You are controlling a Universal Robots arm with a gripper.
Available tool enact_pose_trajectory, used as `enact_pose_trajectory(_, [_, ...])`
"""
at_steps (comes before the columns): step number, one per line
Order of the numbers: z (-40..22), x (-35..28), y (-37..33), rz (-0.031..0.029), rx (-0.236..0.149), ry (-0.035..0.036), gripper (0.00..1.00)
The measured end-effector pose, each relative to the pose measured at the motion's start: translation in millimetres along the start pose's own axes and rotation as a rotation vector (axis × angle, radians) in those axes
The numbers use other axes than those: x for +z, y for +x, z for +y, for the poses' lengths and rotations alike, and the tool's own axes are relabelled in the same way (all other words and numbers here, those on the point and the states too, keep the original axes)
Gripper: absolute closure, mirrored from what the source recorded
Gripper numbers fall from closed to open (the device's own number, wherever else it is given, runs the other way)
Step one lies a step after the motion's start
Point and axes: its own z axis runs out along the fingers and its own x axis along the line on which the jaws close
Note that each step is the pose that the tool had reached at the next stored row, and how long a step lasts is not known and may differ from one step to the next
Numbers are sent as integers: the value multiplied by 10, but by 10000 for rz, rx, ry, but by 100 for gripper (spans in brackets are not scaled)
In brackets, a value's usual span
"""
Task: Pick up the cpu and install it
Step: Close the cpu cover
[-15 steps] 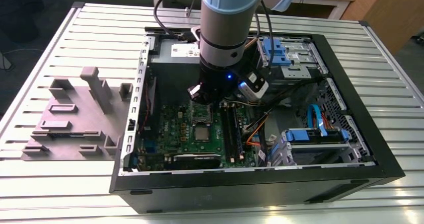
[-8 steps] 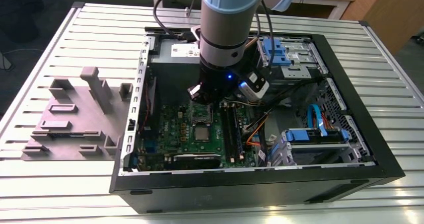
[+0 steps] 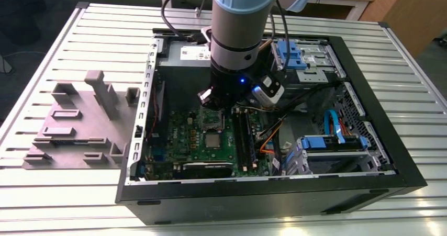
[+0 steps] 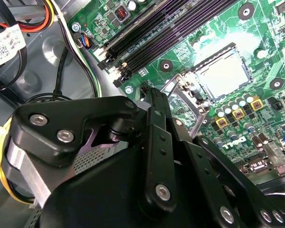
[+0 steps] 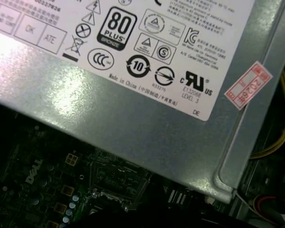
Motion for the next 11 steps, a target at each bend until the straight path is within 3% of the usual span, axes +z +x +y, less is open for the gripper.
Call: enact_pose_trajectory(11, [-29, -11, 12, 5, -18, -2, 90])
